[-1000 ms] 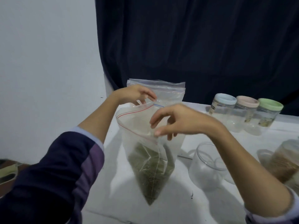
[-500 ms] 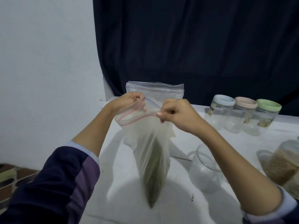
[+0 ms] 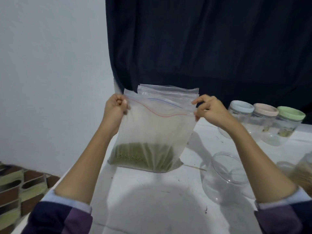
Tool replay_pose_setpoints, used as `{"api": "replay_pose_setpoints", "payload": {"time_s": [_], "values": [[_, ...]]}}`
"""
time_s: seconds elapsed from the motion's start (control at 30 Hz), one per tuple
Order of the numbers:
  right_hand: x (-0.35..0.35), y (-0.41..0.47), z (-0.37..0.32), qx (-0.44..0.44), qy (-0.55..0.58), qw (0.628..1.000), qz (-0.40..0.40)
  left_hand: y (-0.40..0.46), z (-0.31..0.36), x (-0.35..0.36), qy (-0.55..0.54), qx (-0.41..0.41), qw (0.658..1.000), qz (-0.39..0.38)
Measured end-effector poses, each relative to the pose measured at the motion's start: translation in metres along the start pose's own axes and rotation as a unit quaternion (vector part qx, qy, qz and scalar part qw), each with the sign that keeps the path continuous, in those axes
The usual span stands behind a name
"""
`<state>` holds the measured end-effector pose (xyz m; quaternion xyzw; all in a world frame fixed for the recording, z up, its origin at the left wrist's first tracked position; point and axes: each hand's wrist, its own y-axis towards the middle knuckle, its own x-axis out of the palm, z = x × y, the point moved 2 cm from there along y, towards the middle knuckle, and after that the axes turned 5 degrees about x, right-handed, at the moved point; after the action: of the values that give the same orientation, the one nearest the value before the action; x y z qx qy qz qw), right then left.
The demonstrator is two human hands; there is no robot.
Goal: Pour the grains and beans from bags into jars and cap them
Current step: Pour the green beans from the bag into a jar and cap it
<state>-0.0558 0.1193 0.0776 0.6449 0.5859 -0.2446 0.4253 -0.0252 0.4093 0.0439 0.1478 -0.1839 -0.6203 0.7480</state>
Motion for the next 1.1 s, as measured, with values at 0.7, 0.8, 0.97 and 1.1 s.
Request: {"api": "replay_pose_setpoints", "payload": {"time_s": [0.7, 0.8, 0.97, 1.1], "values": [[0.043, 0.040, -0.127, -0.071, -0.054, 0.978, -0.186, -0.013, 0.008, 0.013, 0.032, 0.059, 0.998, -0.013], [0.036, 0.042, -0.131, -0.071, -0.050, 0.987, -0.136, -0.007, 0.002, -0.005, 0.017, 0.041, 0.999, -0.005], [0.008, 0.041, -0.145, -0.060, -0.009, 0.997, -0.055, -0.023, -0.058, -0.053, -0.046, -0.091, 0.989, 0.103], [-0.011, 0.038, -0.155, -0.069, 0.009, 0.997, -0.029, -0.041, -0.093, -0.049, -0.275, -0.215, 0.934, 0.079]]}}
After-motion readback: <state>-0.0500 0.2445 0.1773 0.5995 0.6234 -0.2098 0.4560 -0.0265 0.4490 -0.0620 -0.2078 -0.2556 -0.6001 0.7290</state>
